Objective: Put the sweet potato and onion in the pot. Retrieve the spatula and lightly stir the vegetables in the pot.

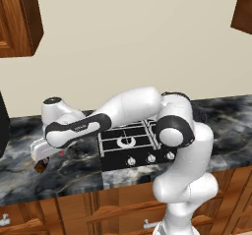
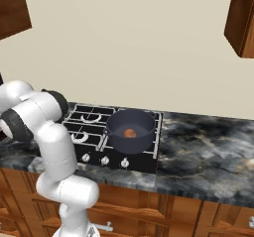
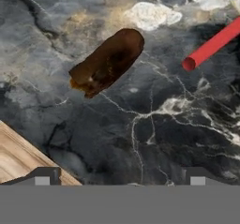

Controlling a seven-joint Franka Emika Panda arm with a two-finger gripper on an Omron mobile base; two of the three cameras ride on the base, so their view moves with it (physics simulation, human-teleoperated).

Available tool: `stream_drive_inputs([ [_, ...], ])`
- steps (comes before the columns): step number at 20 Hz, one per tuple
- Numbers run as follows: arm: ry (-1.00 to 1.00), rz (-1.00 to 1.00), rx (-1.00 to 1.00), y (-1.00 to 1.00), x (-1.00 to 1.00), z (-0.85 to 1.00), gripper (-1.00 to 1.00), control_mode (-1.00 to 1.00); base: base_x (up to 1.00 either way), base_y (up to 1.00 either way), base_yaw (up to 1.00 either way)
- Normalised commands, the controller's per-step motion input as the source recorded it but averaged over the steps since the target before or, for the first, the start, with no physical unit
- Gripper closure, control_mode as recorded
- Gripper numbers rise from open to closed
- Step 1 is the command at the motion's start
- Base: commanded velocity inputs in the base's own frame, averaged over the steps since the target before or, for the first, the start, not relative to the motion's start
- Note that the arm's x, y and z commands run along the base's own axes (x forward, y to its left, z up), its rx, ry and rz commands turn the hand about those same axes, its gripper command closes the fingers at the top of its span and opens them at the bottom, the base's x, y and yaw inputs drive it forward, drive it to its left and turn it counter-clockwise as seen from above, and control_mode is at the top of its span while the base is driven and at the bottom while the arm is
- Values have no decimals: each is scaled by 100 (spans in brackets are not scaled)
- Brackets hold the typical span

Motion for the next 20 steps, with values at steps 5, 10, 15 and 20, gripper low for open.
stream_drive_inputs([
  [5,0,-11,0,36,13,-22,-100,-100,0,0,0],
  [10,0,-20,0,50,17,-5,-100,-100,0,0,0],
  [15,0,-18,0,6,41,-26,-100,-100,0,0,0],
  [20,0,-7,0,0,39,-26,-100,-100,0,0,0],
])
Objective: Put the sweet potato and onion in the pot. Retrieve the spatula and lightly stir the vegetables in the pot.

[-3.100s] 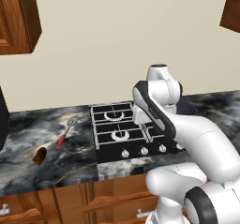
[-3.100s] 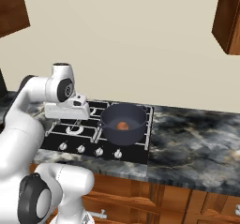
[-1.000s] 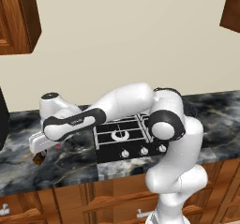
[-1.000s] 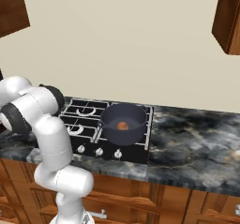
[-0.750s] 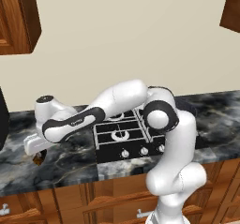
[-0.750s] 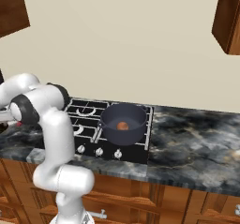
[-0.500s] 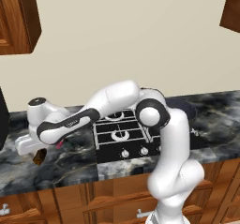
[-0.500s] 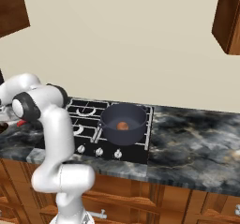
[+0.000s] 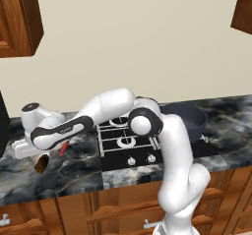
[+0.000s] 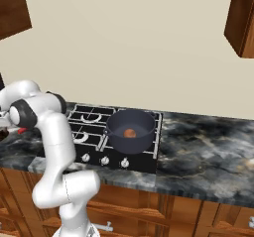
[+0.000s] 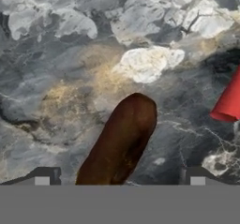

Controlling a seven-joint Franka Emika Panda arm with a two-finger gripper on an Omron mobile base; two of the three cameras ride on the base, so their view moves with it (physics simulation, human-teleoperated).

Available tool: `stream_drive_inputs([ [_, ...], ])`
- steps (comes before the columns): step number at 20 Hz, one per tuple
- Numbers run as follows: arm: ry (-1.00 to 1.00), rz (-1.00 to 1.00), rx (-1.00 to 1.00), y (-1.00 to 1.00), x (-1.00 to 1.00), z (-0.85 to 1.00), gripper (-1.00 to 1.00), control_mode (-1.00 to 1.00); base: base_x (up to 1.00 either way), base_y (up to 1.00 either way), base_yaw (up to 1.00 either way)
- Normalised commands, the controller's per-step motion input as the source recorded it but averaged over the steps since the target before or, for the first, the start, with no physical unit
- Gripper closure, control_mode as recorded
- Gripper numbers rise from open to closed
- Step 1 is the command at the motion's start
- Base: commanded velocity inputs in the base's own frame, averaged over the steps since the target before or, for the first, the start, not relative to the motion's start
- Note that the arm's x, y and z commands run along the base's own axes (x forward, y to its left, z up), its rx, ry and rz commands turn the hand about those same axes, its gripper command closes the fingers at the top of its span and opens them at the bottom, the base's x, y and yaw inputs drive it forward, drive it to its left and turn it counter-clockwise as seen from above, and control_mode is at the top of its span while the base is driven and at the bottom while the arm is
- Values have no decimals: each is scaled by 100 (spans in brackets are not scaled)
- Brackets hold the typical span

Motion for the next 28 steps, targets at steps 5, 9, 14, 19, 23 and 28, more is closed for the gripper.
stream_drive_inputs([
  [5,7,0,0,0,7,-22,-100,-100,0,0,0],
  [9,11,0,0,0,0,-27,-100,-100,0,0,0],
  [14,2,-2,0,0,0,-33,-100,-100,0,0,0],
  [19,1,-5,0,0,0,-28,-100,-100,0,0,0],
  [23,5,0,0,0,0,0,100,-100,0,0,0],
  [28,2,0,0,0,0,0,100,-100,0,0,0],
])
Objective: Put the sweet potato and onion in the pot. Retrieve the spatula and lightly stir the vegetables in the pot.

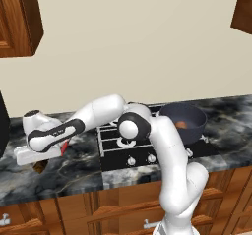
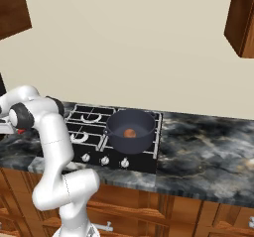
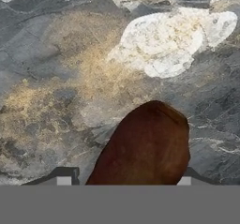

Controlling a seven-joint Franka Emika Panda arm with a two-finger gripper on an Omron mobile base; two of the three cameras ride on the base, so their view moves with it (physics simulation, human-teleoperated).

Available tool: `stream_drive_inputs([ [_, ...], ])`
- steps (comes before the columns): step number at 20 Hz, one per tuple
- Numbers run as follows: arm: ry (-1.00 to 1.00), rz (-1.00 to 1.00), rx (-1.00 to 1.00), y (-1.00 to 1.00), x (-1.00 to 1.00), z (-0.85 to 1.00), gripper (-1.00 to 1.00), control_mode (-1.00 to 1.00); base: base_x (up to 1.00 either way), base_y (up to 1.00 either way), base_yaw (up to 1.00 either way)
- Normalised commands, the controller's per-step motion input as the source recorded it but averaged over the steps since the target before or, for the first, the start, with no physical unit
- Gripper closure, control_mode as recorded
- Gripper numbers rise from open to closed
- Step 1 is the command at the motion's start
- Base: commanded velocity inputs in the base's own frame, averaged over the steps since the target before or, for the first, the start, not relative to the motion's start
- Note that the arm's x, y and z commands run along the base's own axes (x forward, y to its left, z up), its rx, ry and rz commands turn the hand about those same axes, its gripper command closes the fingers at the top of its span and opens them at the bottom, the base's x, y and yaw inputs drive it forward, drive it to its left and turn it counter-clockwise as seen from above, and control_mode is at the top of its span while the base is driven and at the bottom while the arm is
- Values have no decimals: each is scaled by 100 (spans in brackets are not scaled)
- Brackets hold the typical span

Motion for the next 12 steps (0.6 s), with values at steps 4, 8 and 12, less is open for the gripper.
stream_drive_inputs([
  [4,0,0,0,0,-1,-1,100,-100,0,0,0],
  [8,-7,0,0,-1,-34,21,100,-100,0,0,0],
  [12,-5,0,6,-24,-53,86,100,-100,0,0,0],
])
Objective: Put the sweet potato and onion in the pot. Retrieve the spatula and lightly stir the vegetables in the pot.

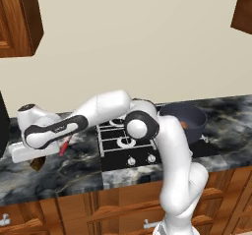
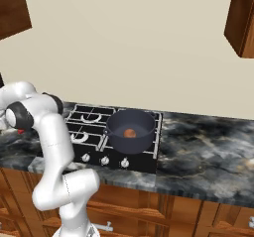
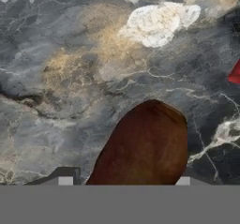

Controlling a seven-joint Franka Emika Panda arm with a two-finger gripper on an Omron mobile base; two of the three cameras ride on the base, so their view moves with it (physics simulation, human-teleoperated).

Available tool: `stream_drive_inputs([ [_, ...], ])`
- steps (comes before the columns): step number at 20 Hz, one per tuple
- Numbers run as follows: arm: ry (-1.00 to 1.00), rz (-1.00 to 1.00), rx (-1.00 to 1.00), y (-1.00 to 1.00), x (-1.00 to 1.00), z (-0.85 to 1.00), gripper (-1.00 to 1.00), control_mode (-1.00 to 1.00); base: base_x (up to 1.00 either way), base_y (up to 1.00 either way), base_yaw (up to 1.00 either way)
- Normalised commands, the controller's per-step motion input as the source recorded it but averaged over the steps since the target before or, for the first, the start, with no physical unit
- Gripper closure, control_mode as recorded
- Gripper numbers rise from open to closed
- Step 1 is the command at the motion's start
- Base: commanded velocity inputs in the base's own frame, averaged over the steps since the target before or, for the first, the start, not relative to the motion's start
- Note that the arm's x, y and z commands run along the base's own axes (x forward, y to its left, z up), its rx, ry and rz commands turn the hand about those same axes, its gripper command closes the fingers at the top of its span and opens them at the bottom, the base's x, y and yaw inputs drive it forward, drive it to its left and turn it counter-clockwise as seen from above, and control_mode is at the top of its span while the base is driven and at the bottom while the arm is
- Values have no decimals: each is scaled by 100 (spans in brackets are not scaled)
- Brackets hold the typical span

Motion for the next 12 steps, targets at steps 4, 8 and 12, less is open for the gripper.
stream_drive_inputs([
  [4,-9,0,8,-65,-51,99,100,-100,0,0,0],
  [8,-23,0,4,-87,-54,100,100,-100,0,0,0],
  [12,-30,0,5,-96,-61,100,100,-100,0,0,0],
])
